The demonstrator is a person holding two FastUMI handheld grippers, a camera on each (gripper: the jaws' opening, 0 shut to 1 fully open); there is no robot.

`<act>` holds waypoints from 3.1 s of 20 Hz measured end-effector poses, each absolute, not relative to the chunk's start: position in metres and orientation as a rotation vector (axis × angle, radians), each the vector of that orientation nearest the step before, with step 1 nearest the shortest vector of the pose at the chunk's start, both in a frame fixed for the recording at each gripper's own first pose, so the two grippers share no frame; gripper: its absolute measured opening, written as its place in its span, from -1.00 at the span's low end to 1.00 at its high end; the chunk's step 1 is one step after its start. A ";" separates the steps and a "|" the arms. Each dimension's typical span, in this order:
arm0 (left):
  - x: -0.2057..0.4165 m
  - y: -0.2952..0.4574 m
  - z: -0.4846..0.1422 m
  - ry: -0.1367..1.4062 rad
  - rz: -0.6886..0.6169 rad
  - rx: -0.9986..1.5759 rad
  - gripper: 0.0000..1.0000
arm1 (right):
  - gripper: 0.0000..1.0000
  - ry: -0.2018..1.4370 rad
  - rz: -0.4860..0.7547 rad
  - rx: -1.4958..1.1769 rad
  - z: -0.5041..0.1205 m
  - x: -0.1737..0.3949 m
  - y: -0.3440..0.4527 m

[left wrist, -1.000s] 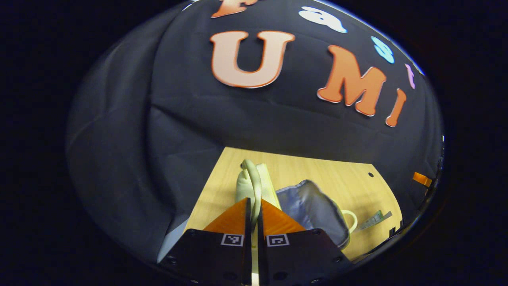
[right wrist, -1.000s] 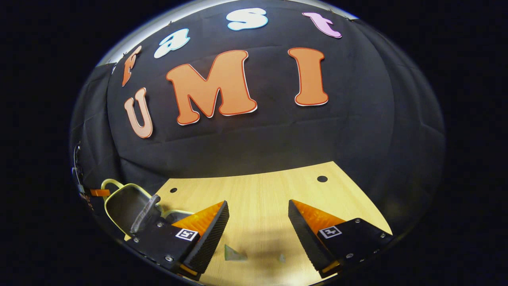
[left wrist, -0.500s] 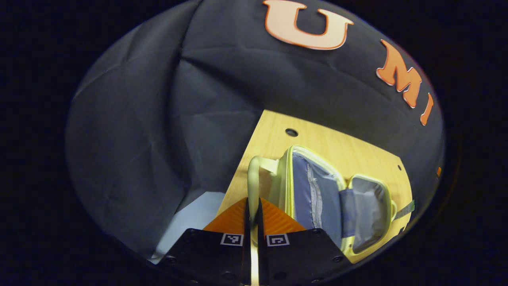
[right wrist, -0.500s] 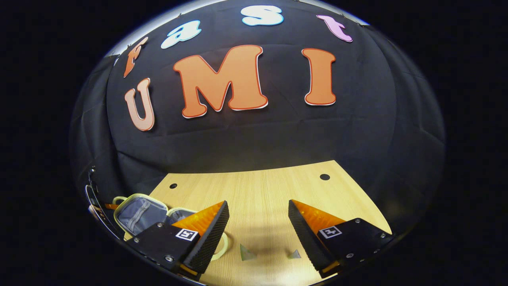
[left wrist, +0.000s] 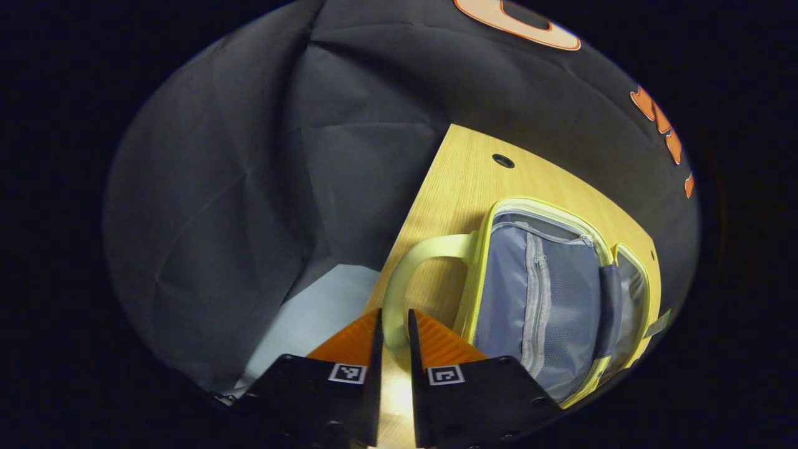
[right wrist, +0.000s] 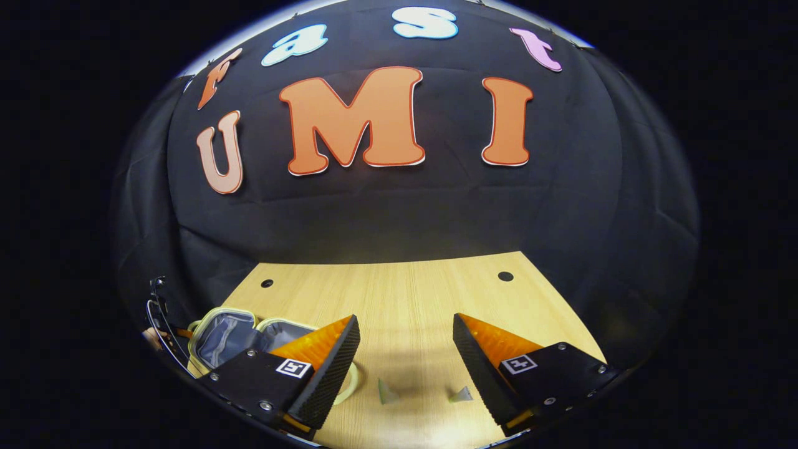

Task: First open the suitcase, pack the skin care products into it, and then close the suitcase.

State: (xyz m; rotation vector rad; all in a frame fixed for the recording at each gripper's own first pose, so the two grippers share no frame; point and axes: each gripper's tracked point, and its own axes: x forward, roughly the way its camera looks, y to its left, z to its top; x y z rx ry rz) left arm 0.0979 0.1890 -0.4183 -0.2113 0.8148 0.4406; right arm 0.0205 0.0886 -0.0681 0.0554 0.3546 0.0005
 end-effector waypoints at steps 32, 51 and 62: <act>0.174 -0.384 -0.220 0.210 0.055 0.050 0.94 | 0.92 0.347 -0.135 -0.021 -0.125 -0.039 -0.058; 0.212 -0.454 -0.426 0.453 0.031 0.296 0.18 | 0.93 0.492 -0.200 -0.030 -0.179 -0.059 -0.093; 0.196 -0.440 -0.369 0.494 -0.048 0.233 -0.31 | 0.95 0.522 -0.084 0.049 -0.192 -0.055 -0.054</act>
